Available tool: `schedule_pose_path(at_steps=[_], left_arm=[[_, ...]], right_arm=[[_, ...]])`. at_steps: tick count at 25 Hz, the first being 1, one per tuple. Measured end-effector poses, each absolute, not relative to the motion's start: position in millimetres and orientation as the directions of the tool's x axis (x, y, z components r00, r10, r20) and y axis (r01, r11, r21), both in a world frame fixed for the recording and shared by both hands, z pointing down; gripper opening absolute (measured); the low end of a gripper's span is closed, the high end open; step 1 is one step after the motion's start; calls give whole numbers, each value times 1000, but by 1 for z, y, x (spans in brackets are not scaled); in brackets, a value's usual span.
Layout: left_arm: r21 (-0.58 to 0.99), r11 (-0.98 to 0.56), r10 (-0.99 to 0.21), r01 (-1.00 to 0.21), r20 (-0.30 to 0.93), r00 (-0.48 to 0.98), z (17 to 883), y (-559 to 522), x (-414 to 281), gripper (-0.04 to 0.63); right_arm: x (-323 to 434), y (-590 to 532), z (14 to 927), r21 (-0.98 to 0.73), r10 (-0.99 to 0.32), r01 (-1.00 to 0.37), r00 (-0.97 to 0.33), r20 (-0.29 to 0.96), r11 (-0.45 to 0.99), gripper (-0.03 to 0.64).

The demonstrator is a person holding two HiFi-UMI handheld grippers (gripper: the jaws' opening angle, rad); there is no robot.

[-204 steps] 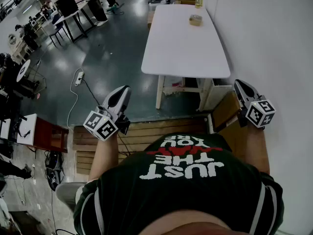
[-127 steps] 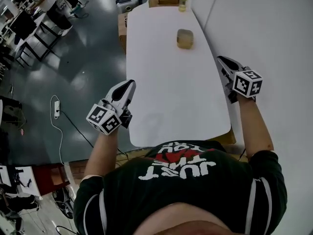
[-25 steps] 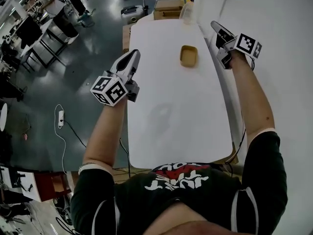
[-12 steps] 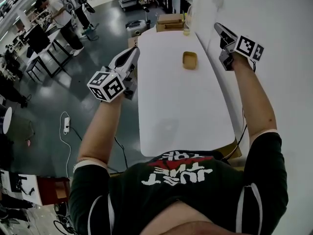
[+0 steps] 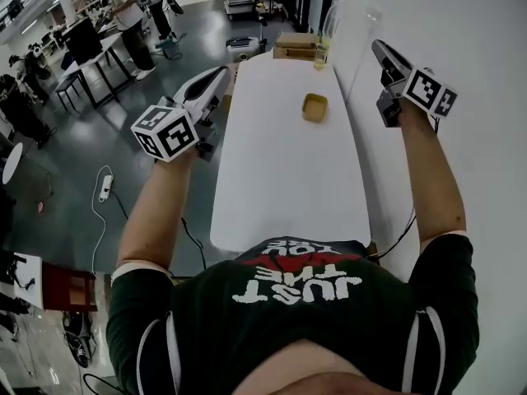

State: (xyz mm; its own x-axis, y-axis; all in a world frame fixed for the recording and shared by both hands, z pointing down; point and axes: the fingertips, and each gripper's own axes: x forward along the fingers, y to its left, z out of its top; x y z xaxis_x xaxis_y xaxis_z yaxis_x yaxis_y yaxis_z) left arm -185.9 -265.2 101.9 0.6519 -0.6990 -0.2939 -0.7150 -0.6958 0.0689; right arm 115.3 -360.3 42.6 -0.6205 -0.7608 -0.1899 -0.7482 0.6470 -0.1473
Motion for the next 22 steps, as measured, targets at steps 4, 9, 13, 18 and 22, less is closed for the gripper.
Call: schedule_pose_path(at_steps=[4,9,13,18,22], left_arm=[[79,-682,-713,-727,-293,637,104,-256,-168,6],[93,-680,-717,-728,-293,632,101,-255,-158,6],[83,-678,-718,-730,-291,633,100,-253,-159,6],[89,-678,-719,-730,-288,632,102,-254,-160,6],[90,-681,-716,-727,-286,636,100,-252,-162,6]], right_arm=[[127,-353,40,-128,-750,-742,-631,-197,658,29],[136,-347,45,-119,-742,-736,-638,-207,666,30],[130,-345,47,-107,-736,-733,-644,-208,672,30],[127,-345,48,-101,-730,-729,-649,-214,677,30],[122,-342,46,-94,-730,-730,-652,-204,677,31]])
